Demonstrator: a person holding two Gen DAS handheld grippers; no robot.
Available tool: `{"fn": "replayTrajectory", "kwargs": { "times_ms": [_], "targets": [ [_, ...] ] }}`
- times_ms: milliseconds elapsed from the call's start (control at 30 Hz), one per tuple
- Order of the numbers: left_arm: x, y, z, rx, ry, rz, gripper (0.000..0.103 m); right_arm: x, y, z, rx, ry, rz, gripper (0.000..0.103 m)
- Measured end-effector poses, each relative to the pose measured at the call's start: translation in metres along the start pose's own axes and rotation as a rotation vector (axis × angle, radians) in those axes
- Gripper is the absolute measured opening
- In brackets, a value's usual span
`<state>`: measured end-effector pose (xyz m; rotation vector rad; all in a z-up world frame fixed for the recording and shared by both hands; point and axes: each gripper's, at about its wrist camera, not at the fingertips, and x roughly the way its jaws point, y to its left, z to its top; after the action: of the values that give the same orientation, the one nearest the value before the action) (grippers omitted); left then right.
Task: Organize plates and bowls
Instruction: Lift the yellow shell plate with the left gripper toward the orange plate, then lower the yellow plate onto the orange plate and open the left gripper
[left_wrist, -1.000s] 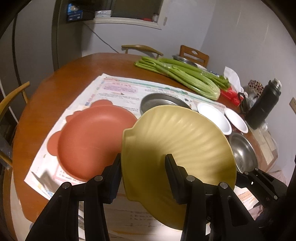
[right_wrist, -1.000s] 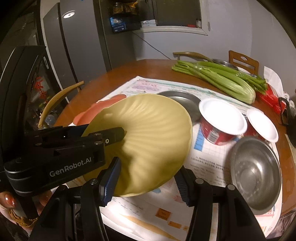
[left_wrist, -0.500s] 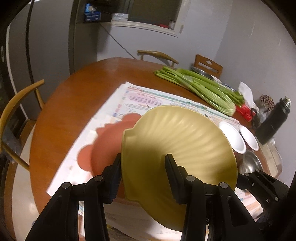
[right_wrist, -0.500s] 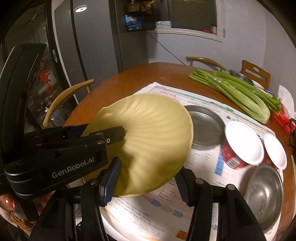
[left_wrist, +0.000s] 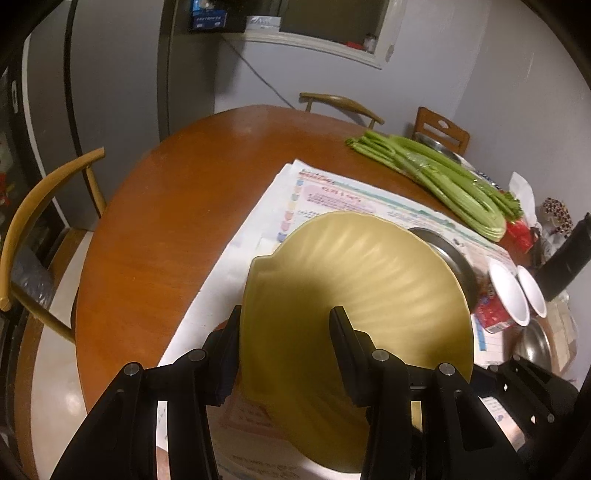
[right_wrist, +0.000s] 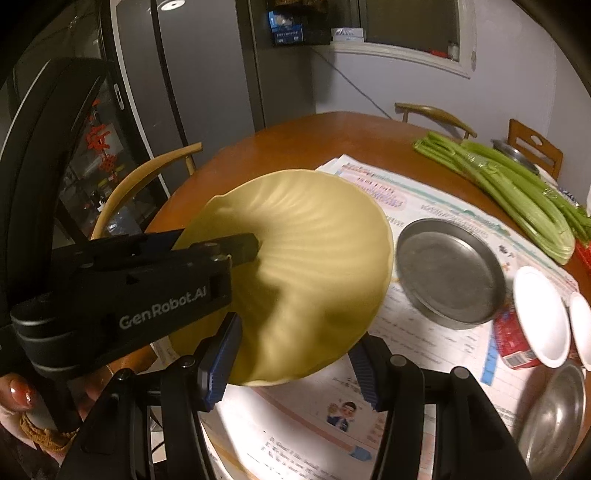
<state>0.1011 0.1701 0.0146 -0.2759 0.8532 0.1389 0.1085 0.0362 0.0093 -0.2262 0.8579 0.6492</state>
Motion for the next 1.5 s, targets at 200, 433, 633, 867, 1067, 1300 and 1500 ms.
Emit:
{"fn": "replayTrajectory", "kwargs": {
  "times_ms": [200, 433, 633, 867, 1067, 1300, 1500],
  "targets": [
    [0.019, 0.005, -0.001, 0.006, 0.026, 0.028, 0.047, 0.018, -0.002, -0.002, 0.033, 0.037, 0.047, 0.057],
    [0.026, 0.005, 0.001, 0.024, 0.009, 0.067, 0.047, 0.026, 0.002, -0.005, 0.034, 0.048, 0.064, 0.057],
    [0.031, 0.002, 0.002, 0.045, 0.006, 0.101, 0.047, 0.021, 0.001, -0.008, 0.040, 0.040, 0.082, 0.057],
    [0.036, 0.002, 0.002, 0.048, 0.006, 0.126, 0.047, 0.015, -0.004, -0.011, 0.067, 0.043, 0.114, 0.057],
    [0.041, 0.005, 0.000, 0.050, 0.013, 0.138, 0.047, 0.006, -0.009, -0.013, 0.093, 0.034, 0.130, 0.057],
    [0.042, 0.006, 0.002, 0.052, 0.015, 0.129, 0.047, -0.001, -0.030, -0.015, 0.153, 0.004, 0.096, 0.057],
    [0.047, 0.005, 0.005, 0.056, 0.016, 0.121, 0.047, 0.011, -0.045, -0.013, 0.192, 0.027, 0.056, 0.057]
  ]
}}
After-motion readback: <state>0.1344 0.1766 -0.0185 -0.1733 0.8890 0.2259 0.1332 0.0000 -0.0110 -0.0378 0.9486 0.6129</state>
